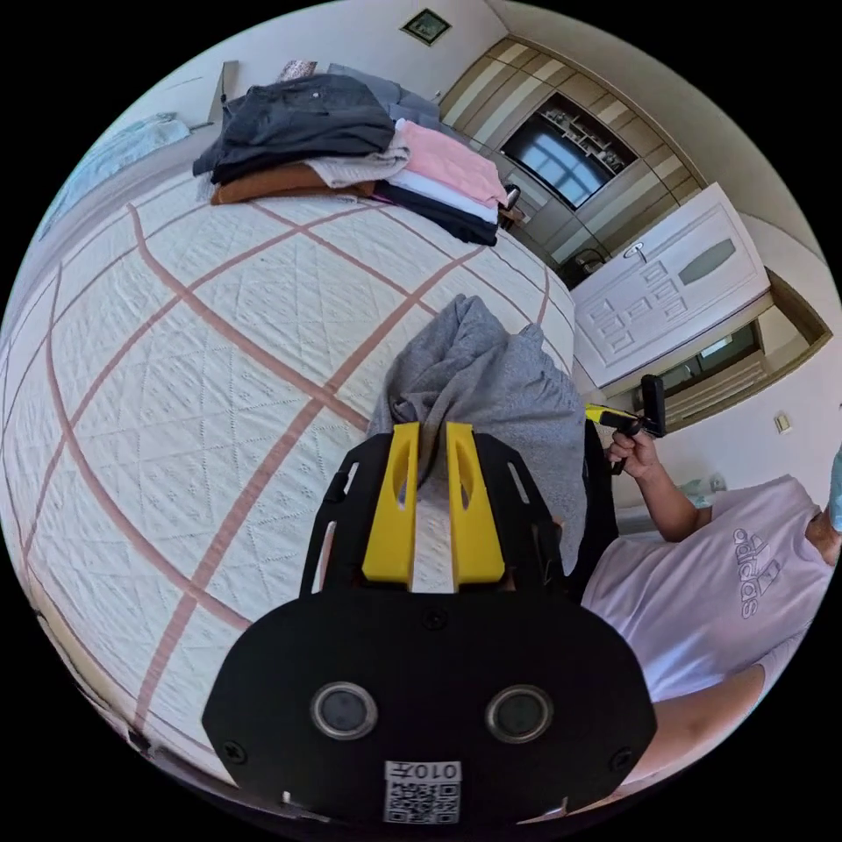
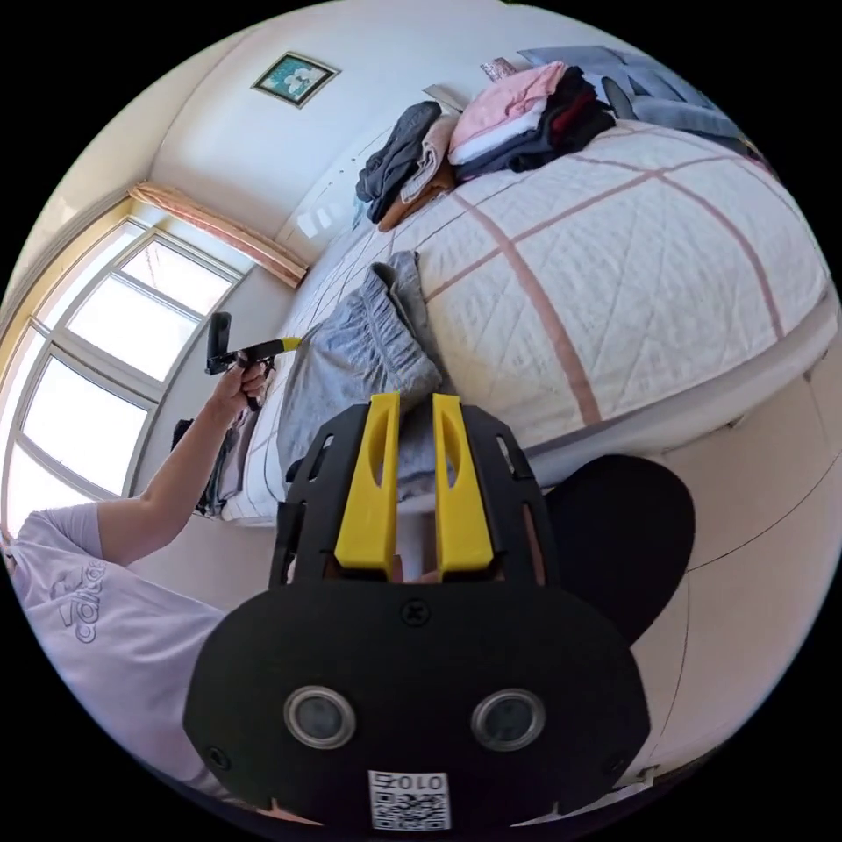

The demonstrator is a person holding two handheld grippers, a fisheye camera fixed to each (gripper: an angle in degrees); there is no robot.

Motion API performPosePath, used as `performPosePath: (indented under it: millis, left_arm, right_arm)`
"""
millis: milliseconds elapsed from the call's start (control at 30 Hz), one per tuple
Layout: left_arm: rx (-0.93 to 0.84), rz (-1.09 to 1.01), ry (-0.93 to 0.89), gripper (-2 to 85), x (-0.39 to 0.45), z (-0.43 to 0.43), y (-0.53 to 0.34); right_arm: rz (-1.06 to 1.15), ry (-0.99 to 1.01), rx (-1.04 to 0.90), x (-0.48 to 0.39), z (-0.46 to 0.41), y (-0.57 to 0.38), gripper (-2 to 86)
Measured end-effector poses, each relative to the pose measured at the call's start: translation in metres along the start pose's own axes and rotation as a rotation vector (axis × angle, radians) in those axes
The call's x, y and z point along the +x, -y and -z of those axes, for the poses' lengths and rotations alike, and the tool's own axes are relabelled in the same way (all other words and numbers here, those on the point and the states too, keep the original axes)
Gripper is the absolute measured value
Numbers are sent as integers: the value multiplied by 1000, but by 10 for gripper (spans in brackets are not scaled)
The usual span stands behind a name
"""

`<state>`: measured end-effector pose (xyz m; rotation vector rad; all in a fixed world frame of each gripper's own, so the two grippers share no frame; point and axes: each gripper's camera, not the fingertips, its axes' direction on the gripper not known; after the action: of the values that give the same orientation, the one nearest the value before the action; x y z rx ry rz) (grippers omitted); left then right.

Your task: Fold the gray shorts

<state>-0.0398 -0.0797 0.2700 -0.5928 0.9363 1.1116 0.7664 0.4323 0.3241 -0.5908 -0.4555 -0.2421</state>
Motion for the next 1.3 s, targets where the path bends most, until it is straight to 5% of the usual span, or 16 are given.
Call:
performPosePath:
  millis: [167,267,400,667,833,900,1000,1100,1167,1300]
  left_arm:
    - [-23,-131,246,79,88,25,-34]
    - [-70,-126,386,92,92,8,-29]
    - [-67,-66,269,99,56,-5,-16]
    - [-92,-87,-22,29,4,-43,-10]
    - [47,-18,-119,13,-21,-27,-30]
    - [61,23,-114,15,-26,-36,-32]
    - [-18,132,-95,33,-40,-65,-39]
    - [108,236,-121,53,-52,-50,-68]
    - [211,212,-58,61,-33,-19,-94]
    - [128,20,76,70,48,-12,-110]
  right_arm:
    - [348,-190,88,-78,-3,50,76]
    - [448,-203,-30,-98,-47,106,78]
    - [464,-73,-257,-101,-101,157,82]
    - [529,44,-410,-106,-128,155,53]
    - [424,116,-180,-89,-92,152,36]
    - [434,-46,-248,-90,-123,146,41]
    - [399,-39,-262,-90,-130,141,53]
    - [345,-87,-173,-85,-94,135,59]
    - [352,-69,-89,-86,-61,125,57]
    - [461,-13,-99,-124,-34,85,81]
